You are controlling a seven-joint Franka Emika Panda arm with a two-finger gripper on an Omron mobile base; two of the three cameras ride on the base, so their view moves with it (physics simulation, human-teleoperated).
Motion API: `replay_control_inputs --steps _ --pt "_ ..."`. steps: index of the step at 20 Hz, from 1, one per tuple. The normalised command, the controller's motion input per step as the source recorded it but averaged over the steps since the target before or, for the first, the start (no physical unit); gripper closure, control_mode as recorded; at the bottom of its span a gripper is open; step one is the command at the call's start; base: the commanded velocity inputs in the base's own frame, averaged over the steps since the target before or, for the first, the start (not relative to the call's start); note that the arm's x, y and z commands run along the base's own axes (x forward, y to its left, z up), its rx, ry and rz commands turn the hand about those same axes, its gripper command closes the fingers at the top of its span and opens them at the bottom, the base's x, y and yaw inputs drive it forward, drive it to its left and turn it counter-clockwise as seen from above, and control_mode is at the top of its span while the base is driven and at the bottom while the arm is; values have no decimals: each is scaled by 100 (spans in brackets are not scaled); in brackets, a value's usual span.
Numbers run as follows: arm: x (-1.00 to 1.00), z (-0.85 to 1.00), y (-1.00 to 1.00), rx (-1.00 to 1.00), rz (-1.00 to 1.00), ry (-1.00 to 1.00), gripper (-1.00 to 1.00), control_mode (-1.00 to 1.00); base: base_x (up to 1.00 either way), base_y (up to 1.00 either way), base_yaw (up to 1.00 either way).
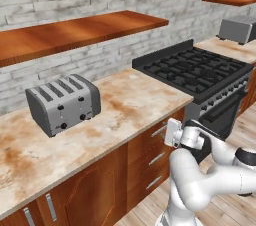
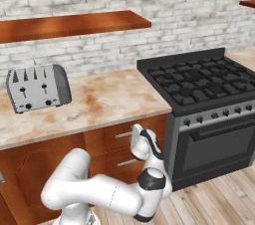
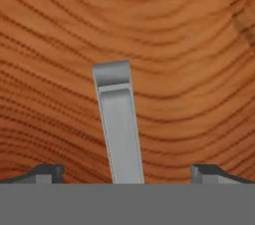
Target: Take a straw from the drawer in front and place it inside the glass cup on the dining counter.
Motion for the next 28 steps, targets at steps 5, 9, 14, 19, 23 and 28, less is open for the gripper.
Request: replay_control_inputs --steps 5,9,14,19,23,28 --pt "12 -67 30 21 0 -20 -100 -100 0 0 0" --pt "18 -39 45 13 -1 -23 100 -100 0 0 0" --pt "4 -17 50 7 -5 -25 100 -100 0 0 0" --pt "0 0 30 1 -6 -24 100 -100 0 0 0" --pt "0 0 14 0 -5 -15 100 -100 0 0 0" --pt "-2 0 6 0 -5 -13 100 -100 0 0 0"
